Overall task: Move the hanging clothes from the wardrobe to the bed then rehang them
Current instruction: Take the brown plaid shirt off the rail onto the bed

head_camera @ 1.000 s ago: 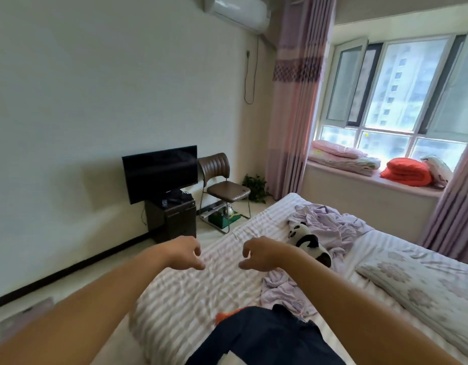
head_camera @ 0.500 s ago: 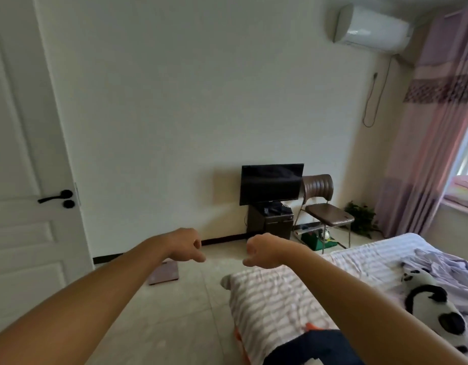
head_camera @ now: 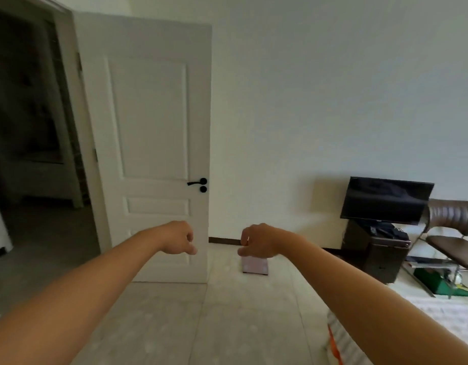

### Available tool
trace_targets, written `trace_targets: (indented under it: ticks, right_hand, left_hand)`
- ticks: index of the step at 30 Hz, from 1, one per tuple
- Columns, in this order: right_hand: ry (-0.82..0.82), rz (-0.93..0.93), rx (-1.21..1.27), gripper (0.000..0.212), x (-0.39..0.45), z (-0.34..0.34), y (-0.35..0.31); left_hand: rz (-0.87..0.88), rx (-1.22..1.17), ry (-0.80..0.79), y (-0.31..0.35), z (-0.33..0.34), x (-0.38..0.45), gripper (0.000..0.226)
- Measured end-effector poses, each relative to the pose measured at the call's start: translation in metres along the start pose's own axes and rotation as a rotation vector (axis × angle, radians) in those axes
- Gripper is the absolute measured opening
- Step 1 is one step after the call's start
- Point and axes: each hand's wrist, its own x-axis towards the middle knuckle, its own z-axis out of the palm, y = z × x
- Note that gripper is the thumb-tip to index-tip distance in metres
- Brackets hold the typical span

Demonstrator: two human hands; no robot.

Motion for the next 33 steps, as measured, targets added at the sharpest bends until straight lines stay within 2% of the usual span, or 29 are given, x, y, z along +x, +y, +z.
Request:
trace_targets:
  ticks: [4,8,9,17,22,27,33]
  right_hand:
    - [-0.01,-0.129,-0.026,0.049,0.037,-0.006,-0.087]
    - [-0.01,-0.278,-0.008,0.05,0.071,-0.012,-0.173]
    - [-0.016,-0.318,-0.013,0.049,0.079,-0.012,-0.193]
    - [-0.048,-0.628,-0.136,0.046,0.14,-0.013,-0.351]
    - [-0.054,-0.785,-0.095,0.039,0.176,-0.012,-0.444]
    - [-0.072,-0.963,-0.099,0.048,0.192,-0.018,-0.529]
    - [-0.078,-1.133,-0.15,0.049,0.189,-0.022,-0.627]
  left_hand:
    - [-0.113,-0.034,0.05,-0.087,-0.02,-0.043,0.05]
    - [-0.221,-0.064,0.085,-0.173,-0.033,-0.089,0.019]
    - [-0.252,-0.078,0.095,-0.192,-0.035,-0.102,0.017]
    - [-0.539,-0.115,0.191,-0.311,-0.05,-0.192,0.039]
    - [-0.709,-0.113,0.235,-0.367,-0.064,-0.248,0.045]
    - [-0.817,-0.128,0.277,-0.427,-0.075,-0.301,0.028]
    - [-0.949,-0.12,0.334,-0.485,-0.084,-0.361,0.027]
